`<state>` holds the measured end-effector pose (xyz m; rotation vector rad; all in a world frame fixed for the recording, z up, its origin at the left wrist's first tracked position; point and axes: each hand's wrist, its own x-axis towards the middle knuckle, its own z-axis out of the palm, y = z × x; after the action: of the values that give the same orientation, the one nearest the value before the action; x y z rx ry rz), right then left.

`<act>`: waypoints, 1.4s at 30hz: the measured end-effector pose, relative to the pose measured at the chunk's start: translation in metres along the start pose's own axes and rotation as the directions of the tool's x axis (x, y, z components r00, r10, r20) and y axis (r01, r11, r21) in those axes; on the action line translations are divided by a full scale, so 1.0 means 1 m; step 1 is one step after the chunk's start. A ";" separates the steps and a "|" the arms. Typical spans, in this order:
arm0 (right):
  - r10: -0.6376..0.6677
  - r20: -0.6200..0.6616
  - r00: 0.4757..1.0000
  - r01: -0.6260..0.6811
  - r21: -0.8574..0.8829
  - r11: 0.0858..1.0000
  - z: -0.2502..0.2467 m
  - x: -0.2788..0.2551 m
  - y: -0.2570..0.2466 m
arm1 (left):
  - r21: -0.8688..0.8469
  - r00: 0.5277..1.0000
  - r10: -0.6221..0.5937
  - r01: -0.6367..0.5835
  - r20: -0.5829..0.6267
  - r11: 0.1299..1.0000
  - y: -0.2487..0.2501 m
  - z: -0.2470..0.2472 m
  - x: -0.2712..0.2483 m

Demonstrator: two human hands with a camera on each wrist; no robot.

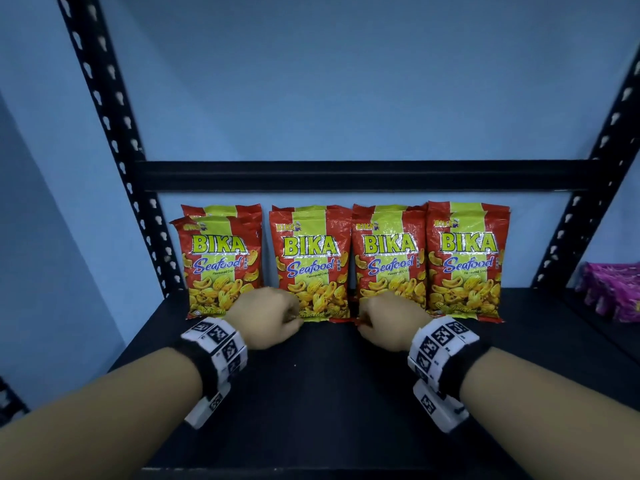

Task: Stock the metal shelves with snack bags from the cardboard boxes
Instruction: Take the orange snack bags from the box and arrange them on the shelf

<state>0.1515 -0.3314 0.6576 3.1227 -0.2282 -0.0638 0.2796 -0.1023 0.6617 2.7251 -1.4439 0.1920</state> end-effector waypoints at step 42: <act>-0.084 0.403 0.911 0.018 0.166 0.986 0.010 -0.001 -0.088 | -0.676 0.716 -0.698 0.513 -0.003 0.529 -0.143 0.021 -0.043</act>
<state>0.1629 -0.2447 0.6466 3.2342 -0.1582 -0.7424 0.3762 0.0109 0.6371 2.2918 -0.2815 0.0239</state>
